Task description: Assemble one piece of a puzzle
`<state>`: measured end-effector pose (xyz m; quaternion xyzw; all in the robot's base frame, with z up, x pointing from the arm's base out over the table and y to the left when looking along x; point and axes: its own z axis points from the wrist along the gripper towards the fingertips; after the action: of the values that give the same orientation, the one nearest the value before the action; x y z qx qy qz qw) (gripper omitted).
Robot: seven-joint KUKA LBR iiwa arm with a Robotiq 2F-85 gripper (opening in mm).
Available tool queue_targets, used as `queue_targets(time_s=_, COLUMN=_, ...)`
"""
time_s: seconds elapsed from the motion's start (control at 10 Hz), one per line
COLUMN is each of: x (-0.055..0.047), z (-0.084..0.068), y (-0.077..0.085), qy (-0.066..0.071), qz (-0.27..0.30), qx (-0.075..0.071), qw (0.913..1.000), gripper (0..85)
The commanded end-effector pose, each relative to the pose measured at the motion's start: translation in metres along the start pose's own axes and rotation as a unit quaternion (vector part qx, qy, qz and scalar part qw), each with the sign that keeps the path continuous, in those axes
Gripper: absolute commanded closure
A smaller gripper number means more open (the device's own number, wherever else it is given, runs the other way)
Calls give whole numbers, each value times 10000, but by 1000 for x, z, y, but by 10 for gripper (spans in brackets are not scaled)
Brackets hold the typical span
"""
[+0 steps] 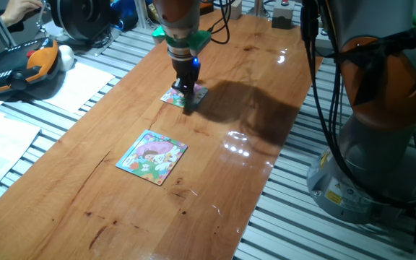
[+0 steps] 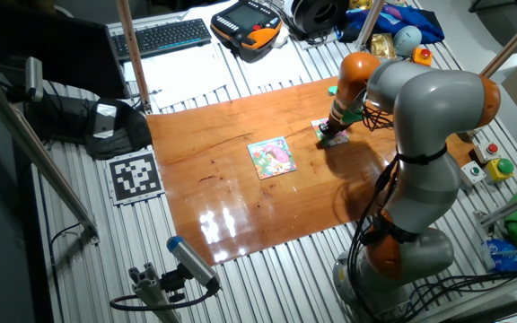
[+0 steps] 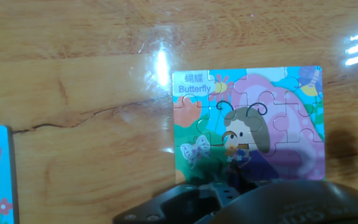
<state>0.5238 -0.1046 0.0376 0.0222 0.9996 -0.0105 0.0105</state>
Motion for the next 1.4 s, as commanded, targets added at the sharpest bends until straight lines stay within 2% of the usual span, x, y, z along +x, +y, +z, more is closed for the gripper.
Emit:
queue_targets(time_s=0.0, x=0, z=1, y=0, qy=-7, qz=-42, qx=-1, qw=10000, gripper=850)
queue_targets(time_s=0.7, x=-7, z=6, y=0, qy=-36, qz=-179, qx=-40, qw=9998, gripper=850)
queue_targets(time_s=1.3, x=-11, z=8, y=0, qy=-29, qz=-210, qx=-17, qw=9998, gripper=850)
